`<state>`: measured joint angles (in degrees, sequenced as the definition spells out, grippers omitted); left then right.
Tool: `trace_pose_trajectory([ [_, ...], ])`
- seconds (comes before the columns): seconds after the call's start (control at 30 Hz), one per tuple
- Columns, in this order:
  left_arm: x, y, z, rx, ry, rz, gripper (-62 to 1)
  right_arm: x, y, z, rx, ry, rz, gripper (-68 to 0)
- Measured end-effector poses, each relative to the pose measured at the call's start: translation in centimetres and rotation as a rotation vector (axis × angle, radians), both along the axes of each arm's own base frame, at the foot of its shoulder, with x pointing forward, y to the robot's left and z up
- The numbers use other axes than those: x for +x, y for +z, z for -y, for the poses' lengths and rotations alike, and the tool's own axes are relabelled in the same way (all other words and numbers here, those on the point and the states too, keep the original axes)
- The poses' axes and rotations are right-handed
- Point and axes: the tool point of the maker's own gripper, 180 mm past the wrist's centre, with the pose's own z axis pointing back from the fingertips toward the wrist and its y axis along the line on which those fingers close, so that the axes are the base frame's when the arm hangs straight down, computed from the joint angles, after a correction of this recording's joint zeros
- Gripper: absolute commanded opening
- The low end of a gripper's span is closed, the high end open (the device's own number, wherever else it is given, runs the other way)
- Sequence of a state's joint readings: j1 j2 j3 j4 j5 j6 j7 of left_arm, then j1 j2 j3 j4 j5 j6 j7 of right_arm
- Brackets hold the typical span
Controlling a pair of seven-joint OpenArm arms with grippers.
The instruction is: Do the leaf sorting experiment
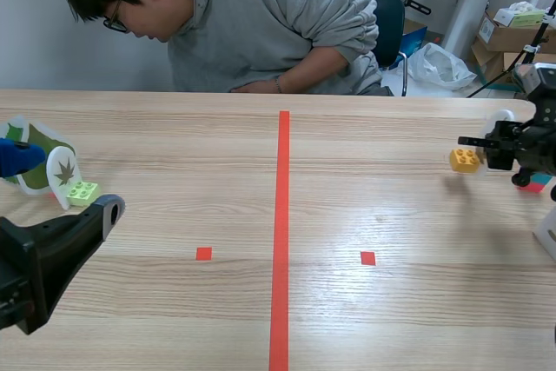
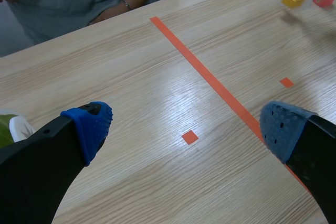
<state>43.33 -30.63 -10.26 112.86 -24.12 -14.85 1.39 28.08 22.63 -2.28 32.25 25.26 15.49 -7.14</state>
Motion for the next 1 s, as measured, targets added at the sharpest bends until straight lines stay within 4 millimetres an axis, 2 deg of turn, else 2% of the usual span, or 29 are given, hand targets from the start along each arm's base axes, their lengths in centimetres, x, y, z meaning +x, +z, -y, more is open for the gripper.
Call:
trace_pose_trajectory([
  [0.3,0.0,0.2,0.0,-0.006,-0.001,0.011,-0.7,-2.1,-2.4,0.8,-0.01,-0.047,-0.059,-62.2],
  [0.57,0.0,0.2,0.0,-0.006,-0.001,0.011,-0.7,-2.5,-2.5,0.8,-0.015,-0.048,-0.034,-61.4],
  [0.73,0.0,0.2,0.0,-0.006,-0.001,0.011,-0.7,-2.5,-2.5,0.8,-0.015,-0.048,-0.035,-51.4],
  [1.0,0.0,0.2,0.0,-0.006,-0.001,0.011,-0.7,-2.5,-2.5,0.8,-0.015,-0.048,-0.038,-50.5],
])
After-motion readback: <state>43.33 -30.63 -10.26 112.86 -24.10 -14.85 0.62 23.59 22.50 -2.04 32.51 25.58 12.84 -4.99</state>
